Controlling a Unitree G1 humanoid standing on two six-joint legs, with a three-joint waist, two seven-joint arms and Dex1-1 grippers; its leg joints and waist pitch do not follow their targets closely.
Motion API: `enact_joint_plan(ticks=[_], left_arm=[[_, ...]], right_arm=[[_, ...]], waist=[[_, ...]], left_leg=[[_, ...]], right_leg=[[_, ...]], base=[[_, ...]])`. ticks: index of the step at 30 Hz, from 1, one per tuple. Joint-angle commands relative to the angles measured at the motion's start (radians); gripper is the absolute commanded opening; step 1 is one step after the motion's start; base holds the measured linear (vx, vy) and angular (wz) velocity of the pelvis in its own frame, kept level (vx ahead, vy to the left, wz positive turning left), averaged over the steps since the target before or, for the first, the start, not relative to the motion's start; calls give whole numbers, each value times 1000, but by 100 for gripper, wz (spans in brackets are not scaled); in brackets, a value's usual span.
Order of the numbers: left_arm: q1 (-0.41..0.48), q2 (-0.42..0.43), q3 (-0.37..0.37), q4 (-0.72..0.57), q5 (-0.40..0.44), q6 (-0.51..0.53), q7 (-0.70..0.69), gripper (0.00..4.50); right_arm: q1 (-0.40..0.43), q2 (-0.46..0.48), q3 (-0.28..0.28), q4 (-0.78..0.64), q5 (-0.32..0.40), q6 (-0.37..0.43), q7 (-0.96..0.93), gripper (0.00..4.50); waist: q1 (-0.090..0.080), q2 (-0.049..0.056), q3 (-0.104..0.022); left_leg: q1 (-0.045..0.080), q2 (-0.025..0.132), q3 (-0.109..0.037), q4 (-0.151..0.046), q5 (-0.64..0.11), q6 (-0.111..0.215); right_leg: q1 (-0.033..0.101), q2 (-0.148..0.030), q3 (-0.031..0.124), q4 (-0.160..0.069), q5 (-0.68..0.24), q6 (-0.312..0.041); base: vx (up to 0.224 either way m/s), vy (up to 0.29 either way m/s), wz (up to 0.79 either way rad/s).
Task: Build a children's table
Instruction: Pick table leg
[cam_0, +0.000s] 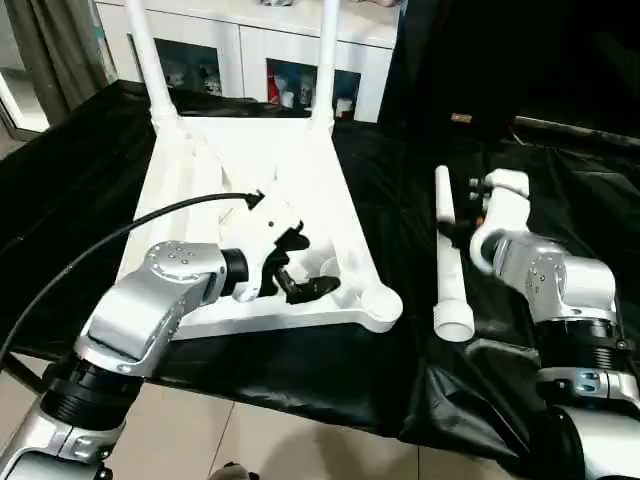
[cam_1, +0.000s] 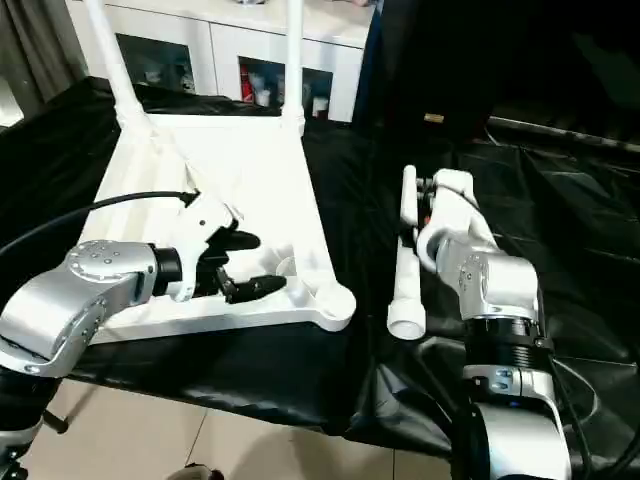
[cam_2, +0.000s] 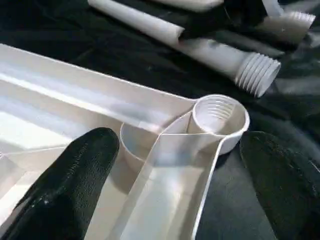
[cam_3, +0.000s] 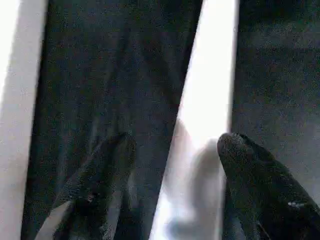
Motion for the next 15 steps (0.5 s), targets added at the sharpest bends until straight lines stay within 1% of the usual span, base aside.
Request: enact_joint_plan(ticks=[1, 3, 4, 5, 7, 9, 10, 11, 14, 15], left_arm=[[-1, 4, -9, -18, 9, -11, -3, 450], [0, 5, -9, -19, 10, -11, -4, 450], [0, 5, -9, -20, 10, -10, -4, 450], [1, 6, -10, -21, 10, -11, -5, 450], [3, 7, -10, -27, 7, -8, -8, 450], [8, 11, -11, -39, 3, -6, -12, 450], [9, 13, -11, -40, 3, -7, -13, 450], [10, 15, -9, -46, 1, -6, -16, 450], [9, 19, -8, -50, 0, -7, -20, 450], [6, 21, -7, -50, 0, -8, -22, 450]], right_arm=[[2, -6, 4, 39, 10, 57, 15, 299], [3, -8, 13, 50, 5, 68, 18, 299], [3, -9, 18, 59, -2, 76, 11, 299], [2, -9, 21, 68, -7, 83, 3, 299], [1, -8, 19, 78, -3, 92, 3, 299], [-6, -9, 11, 97, 7, 108, 8, 299], [-8, -10, 9, 103, 7, 108, 9, 282], [-14, -14, 3, 116, 5, 102, 9, 264], [-20, -21, -3, 125, 4, 95, 8, 261], [-26, -26, -8, 131, 1, 89, 5, 251]], waist=[[-1, 9, -68], [-1, 10, -69], [-2, 4, -69], [0, 8, -69], [0, 8, -69], [1, 5, -69], [1, 6, -68], [0, 4, -68], [1, 5, -68], [1, 3, -68]], left_leg=[[40, 24, -16, -72, -289, -116], [40, 24, -17, -72, -288, -119], [39, 25, -16, -72, -286, -119], [39, 25, -16, -72, -283, -120], [40, 25, -16, -72, -279, -121], [39, 26, -15, -72, -269, -119], [39, 25, -15, -72, -271, -119], [39, 25, -15, -72, -280, -121], [40, 26, -15, -72, -286, -124], [40, 26, -15, -72, -284, -123]], right_leg=[[27, -34, 28, -76, -194, -126], [27, -35, 28, -76, -198, -128], [27, -36, 27, -77, -202, -128], [27, -37, 28, -76, -206, -129], [26, -37, 28, -76, -203, -128], [27, -37, 28, -74, -194, -128], [26, -36, 28, -75, -197, -127], [25, -37, 28, -76, -212, -125], [25, -38, 28, -77, -225, -122], [25, -37, 28, -77, -220, -120]], base=[[0, 0, 0], [0, 0, 0], [0, 0, 0], [0, 0, 0], [0, 0, 0], [0, 0, 0], [0, 0, 0], [0, 0, 0], [0, 0, 0], [0, 0, 0]])
